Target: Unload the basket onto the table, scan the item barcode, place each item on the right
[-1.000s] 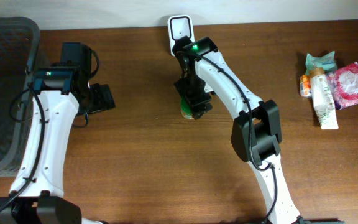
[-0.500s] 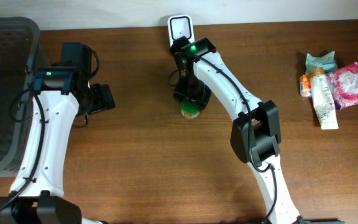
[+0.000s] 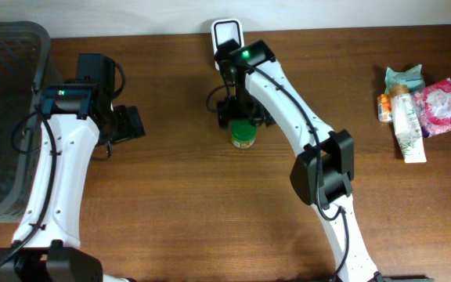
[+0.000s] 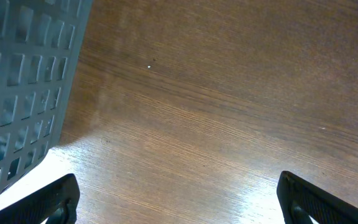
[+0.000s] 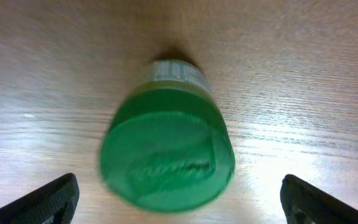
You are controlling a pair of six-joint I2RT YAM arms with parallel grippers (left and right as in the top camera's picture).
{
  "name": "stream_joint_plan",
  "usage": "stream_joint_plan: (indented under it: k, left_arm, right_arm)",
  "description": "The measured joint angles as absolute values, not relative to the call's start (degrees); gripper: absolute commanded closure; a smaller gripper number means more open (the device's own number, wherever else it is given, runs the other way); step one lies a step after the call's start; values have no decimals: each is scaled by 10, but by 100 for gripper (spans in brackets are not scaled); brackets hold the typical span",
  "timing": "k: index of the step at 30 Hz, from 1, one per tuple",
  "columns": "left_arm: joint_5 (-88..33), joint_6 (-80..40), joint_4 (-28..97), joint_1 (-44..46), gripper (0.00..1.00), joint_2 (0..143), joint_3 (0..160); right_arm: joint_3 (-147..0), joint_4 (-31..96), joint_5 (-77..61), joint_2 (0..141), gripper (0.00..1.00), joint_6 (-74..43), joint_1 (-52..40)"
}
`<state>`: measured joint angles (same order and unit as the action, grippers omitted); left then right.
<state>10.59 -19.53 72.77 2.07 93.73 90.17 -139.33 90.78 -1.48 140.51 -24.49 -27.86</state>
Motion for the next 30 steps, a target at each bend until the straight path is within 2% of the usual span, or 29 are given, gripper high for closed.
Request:
stream_joint_plan:
  k: [4,13,22,26,30]
  left_arm:
    - [106,-195,728,21,1,937,902]
    - [106,-195,728,21,1,937,902]
    - [106,-195,728,21,1,937,902]
    - [106,-195,728,21,1,937,902]
    - [106,-195,728,21,1,937,902]
  right_arm:
    - [-1456,930,-31,1405,1,-284,-279]
    - [-1442,915,-30,1405,1,-298,-279]
    - [-1368,885,-11,1405,1,-504,-278]
    - [-1319,839,-2,1405,1,-545,-278]
    - [-1303,826,0,1405,12,-550,-278]
